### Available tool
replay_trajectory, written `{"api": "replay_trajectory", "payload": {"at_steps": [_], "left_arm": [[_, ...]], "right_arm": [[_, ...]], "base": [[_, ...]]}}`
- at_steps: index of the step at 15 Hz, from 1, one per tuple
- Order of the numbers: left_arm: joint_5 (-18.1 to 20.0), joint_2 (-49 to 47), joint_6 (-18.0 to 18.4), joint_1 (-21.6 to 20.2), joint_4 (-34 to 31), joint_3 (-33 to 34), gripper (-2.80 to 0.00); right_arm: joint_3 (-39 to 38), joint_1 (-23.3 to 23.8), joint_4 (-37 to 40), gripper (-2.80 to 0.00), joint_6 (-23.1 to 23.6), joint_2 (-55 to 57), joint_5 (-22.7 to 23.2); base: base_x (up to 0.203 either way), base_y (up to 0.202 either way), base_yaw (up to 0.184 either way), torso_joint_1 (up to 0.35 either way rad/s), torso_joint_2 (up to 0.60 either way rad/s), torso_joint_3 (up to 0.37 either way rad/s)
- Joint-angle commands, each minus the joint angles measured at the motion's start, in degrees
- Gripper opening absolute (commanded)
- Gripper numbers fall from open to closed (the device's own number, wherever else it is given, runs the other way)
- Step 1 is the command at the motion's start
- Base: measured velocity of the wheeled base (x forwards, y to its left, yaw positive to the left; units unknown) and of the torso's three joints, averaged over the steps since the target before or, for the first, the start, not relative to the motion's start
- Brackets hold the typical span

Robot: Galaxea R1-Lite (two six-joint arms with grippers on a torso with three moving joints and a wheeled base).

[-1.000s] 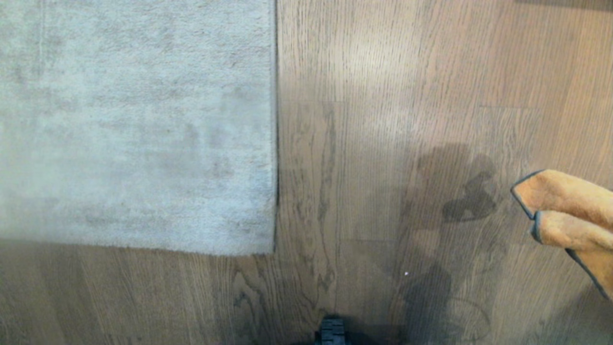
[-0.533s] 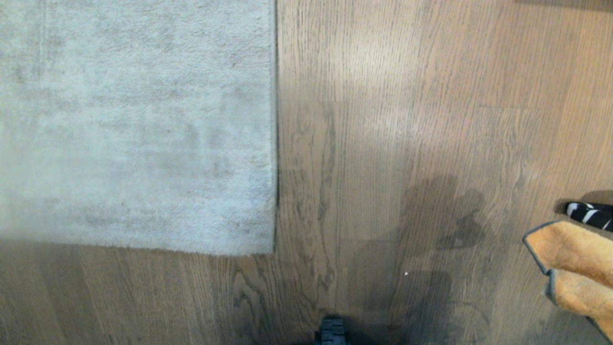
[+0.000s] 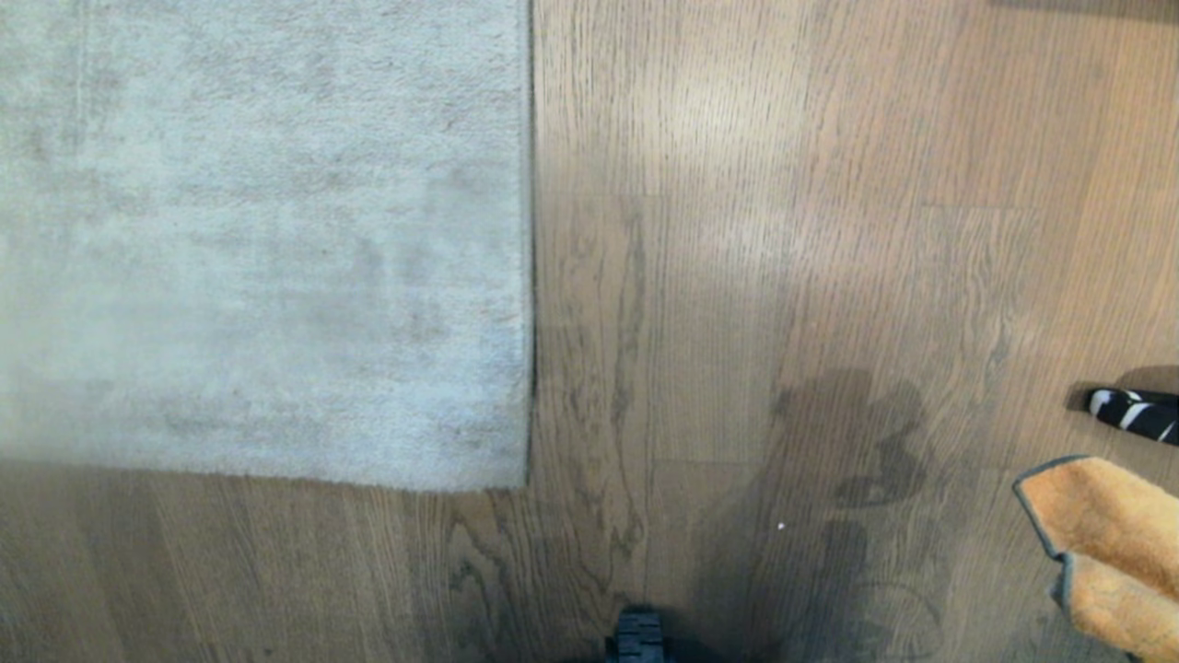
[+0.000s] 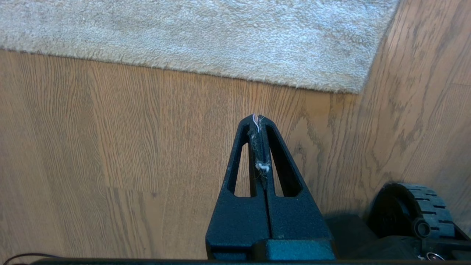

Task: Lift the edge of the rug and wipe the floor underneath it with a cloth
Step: Lift up the carpet

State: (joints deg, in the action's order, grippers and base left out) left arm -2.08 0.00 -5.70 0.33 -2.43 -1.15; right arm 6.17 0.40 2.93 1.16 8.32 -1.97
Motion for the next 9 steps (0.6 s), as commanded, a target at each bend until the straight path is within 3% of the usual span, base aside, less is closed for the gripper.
{"api": "replay_trajectory", "payload": {"at_steps": [1,3,9], "left_arm": [[0.0,0.0,0.0,0.0,0.0,0.0,-2.8],[0.0,0.0,0.0,0.0,0.0,0.0,-2.8],[0.0,0.0,0.0,0.0,0.0,0.0,-2.8]], "right_arm": [[-0.2,-0.3,3.7,-2.8,0.3,-6.1,-0.1],[-0.3,-0.3,7.0,-2.8,1.4,-8.3,0.1],[-2.7,-0.3,6.3,-2.8,1.4,-8.3,1.4]], "base": [[0.0,0.0,0.0,0.0,0.0,0.0],[0.0,0.0,0.0,0.0,0.0,0.0],[0.0,0.0,0.0,0.0,0.0,0.0]]}}
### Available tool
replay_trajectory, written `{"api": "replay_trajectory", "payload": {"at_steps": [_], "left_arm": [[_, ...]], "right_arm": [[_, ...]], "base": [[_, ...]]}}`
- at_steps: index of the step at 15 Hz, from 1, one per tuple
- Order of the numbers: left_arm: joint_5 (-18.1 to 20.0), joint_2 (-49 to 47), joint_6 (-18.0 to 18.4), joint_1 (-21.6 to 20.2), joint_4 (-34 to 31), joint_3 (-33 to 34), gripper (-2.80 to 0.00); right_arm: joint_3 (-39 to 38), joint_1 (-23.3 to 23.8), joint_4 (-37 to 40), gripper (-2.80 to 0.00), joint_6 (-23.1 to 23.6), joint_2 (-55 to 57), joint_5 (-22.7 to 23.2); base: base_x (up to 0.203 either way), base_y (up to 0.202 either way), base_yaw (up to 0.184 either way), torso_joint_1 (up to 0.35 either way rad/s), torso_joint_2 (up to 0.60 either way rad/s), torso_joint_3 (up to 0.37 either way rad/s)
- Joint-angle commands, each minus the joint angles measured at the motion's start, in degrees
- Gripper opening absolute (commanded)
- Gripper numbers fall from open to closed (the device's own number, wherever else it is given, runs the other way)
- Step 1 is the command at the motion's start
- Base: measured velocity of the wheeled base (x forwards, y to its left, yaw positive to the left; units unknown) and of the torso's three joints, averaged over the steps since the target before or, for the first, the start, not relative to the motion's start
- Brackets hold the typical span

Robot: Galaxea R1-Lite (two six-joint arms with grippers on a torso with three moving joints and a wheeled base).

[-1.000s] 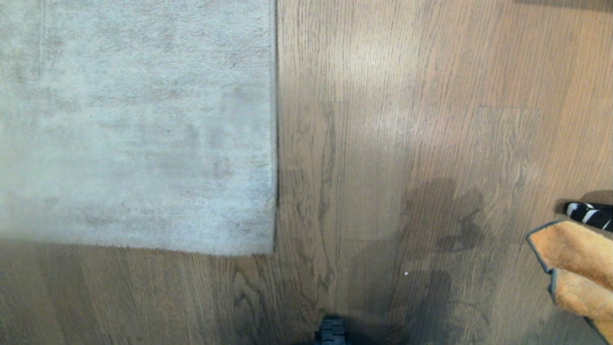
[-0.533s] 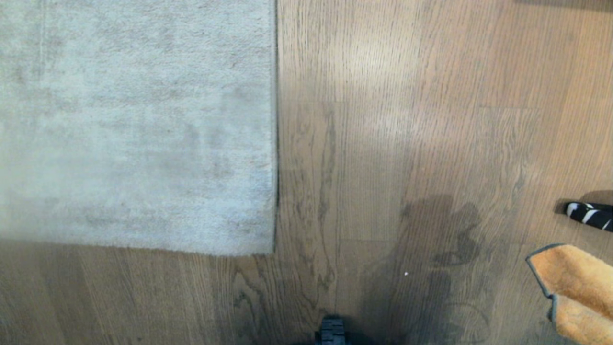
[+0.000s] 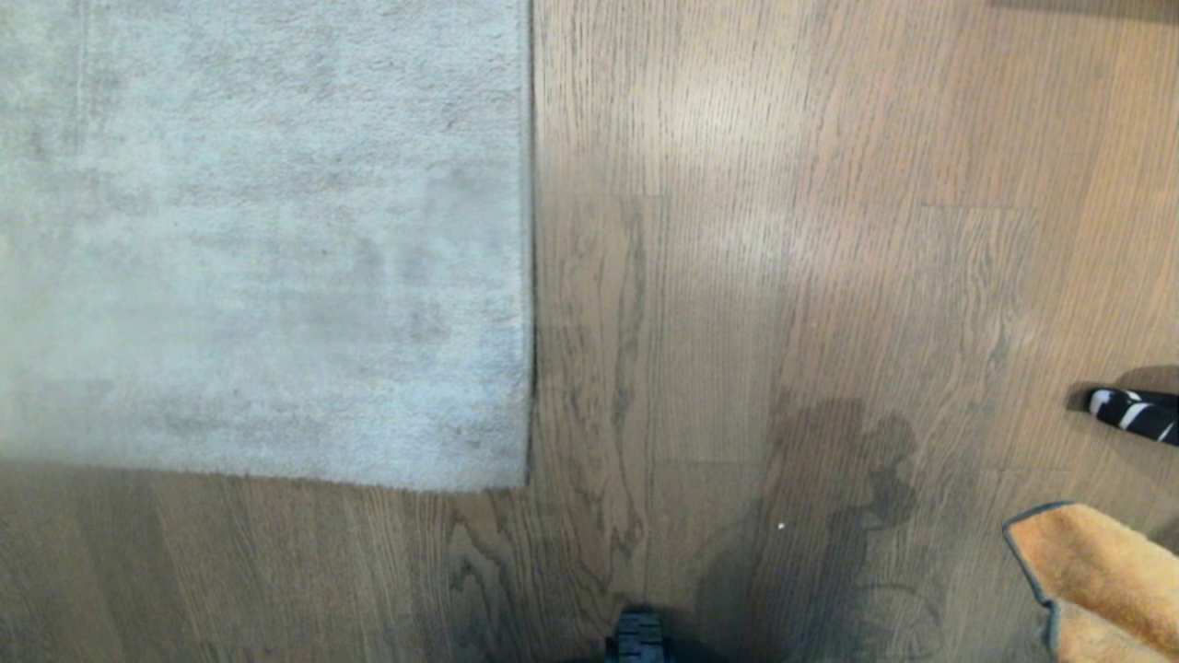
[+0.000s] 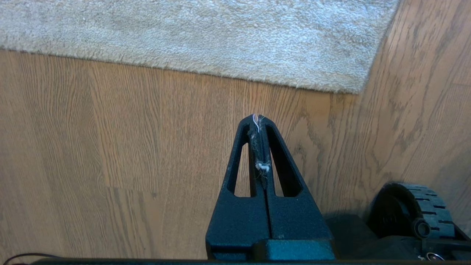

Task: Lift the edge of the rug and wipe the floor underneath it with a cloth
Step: Lift up the carpet

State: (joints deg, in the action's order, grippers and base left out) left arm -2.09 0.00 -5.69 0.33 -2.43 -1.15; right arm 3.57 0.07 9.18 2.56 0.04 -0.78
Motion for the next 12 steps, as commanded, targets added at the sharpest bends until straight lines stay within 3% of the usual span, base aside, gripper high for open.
{"api": "replay_trajectory", "payload": {"at_steps": [1,7,12], "left_arm": [[0.0,0.0,-0.1,0.0,0.1,0.0,-2.8],[0.0,0.0,0.0,0.0,0.1,0.0,-2.8],[0.0,0.0,0.0,0.0,0.0,0.0,-2.8]], "right_arm": [[-0.1,0.0,0.0,-2.8,0.0,0.0,0.8],[-0.4,0.0,-0.2,-2.8,0.4,0.0,0.8],[-3.3,0.0,-8.4,-2.8,1.0,0.0,0.8]], "base": [[0.0,0.0,0.0,0.0,0.0,0.0],[0.0,0.0,0.0,0.0,0.0,0.0],[0.0,0.0,0.0,0.0,0.0,0.0]]}}
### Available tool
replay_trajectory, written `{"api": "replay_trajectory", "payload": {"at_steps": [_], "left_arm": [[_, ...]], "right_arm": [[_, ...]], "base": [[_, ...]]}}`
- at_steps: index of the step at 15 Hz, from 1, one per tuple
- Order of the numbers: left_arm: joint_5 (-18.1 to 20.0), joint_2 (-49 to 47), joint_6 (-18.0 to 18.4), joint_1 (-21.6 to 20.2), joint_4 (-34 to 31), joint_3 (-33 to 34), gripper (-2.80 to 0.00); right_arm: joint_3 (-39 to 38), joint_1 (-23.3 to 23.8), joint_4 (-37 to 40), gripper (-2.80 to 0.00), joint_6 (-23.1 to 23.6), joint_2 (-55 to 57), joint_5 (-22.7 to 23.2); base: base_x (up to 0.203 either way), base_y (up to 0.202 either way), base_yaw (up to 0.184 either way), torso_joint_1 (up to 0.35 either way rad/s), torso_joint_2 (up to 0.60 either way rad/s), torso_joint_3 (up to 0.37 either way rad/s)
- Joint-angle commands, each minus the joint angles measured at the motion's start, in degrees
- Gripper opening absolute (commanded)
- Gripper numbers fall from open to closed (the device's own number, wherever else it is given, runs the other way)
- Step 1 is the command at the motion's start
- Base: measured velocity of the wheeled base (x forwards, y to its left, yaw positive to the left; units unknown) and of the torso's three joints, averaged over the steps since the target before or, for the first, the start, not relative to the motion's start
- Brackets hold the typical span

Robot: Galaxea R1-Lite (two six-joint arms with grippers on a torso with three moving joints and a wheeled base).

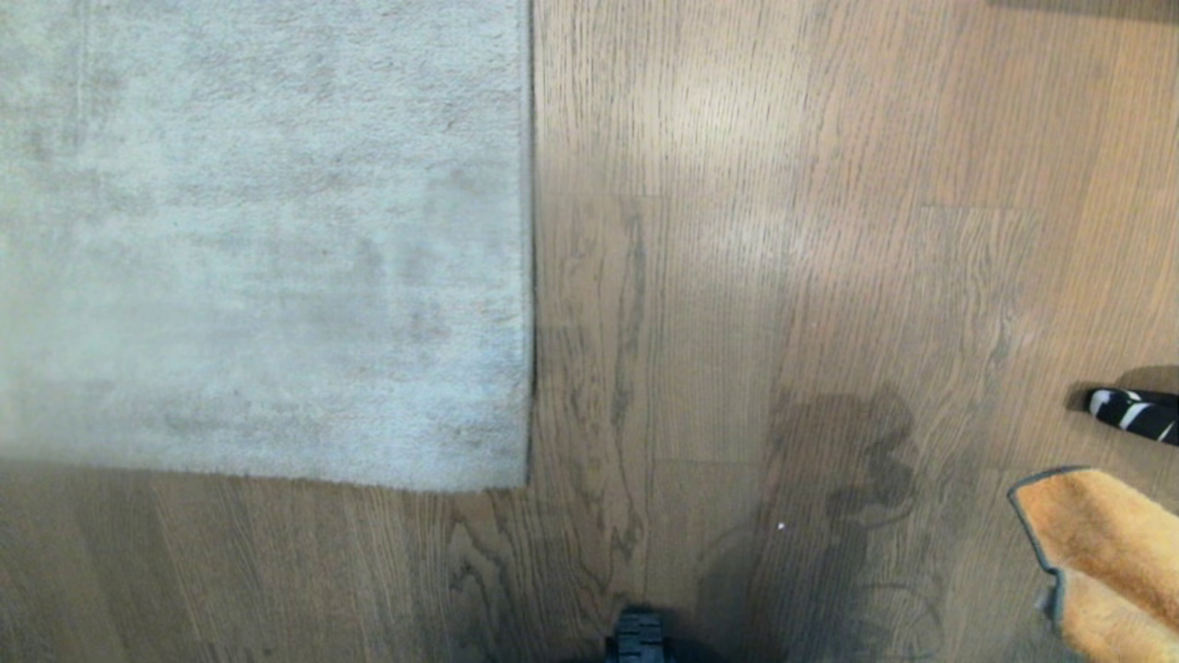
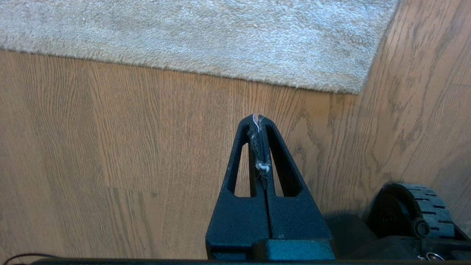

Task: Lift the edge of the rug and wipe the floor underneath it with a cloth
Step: Lift up the carpet

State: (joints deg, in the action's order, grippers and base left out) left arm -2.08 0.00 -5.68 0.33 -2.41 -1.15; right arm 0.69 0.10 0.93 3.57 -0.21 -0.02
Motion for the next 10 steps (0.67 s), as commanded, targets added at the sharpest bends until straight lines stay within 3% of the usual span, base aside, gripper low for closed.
{"api": "replay_trajectory", "payload": {"at_steps": [1,10], "left_arm": [[0.0,0.0,0.0,0.0,0.0,0.0,-2.8],[0.0,0.0,-0.1,0.0,0.0,0.0,-2.8]], "right_arm": [[-0.6,0.0,-0.6,-2.8,0.4,0.2,-0.2],[-0.7,0.0,-0.7,-2.8,-1.4,0.2,-0.2]], "base": [[0.0,0.0,0.0,0.0,0.0,0.0],[0.0,0.0,0.0,0.0,0.0,0.0]]}}
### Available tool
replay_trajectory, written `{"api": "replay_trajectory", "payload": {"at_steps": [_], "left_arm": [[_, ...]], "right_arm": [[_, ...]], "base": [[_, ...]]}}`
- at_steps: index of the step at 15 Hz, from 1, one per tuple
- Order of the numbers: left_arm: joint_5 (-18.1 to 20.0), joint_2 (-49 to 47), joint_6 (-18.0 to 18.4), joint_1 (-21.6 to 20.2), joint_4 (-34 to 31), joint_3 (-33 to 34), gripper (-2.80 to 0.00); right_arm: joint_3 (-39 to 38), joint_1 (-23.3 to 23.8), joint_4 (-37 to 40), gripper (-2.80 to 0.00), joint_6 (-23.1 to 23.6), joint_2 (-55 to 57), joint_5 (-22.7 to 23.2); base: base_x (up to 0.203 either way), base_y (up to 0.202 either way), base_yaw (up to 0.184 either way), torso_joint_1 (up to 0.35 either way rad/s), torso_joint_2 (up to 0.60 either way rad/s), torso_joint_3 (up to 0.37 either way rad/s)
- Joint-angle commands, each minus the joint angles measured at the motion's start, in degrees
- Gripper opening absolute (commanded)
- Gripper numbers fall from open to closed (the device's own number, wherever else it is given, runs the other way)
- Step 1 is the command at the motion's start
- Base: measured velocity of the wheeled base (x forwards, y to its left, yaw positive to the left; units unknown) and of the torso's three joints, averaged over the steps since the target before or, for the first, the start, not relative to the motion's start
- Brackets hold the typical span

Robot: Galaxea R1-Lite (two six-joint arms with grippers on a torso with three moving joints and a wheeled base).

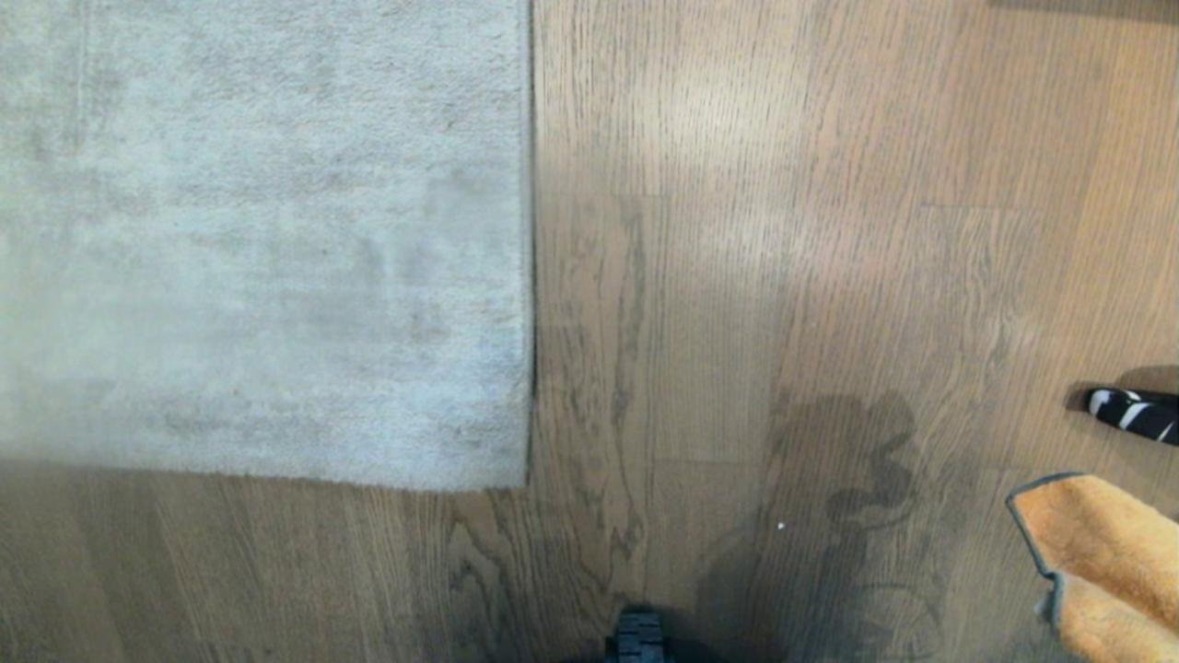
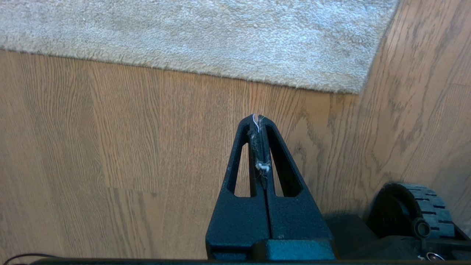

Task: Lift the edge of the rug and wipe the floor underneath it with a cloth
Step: Lift up the carpet

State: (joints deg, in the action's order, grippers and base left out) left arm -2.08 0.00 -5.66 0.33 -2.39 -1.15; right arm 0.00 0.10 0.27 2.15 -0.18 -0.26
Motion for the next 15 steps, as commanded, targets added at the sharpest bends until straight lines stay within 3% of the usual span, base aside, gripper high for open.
{"api": "replay_trajectory", "payload": {"at_steps": [1,15], "left_arm": [[0.0,0.0,-0.1,0.0,-0.1,0.0,-2.8],[0.0,0.0,0.0,0.0,0.0,0.0,-2.8]], "right_arm": [[0.0,0.0,0.0,-2.8,0.0,0.2,0.0],[0.0,0.0,0.0,-2.8,0.0,0.2,0.0]], "base": [[0.0,0.0,0.0,0.0,0.0,0.0],[0.0,0.0,0.0,0.0,0.0,0.0]]}}
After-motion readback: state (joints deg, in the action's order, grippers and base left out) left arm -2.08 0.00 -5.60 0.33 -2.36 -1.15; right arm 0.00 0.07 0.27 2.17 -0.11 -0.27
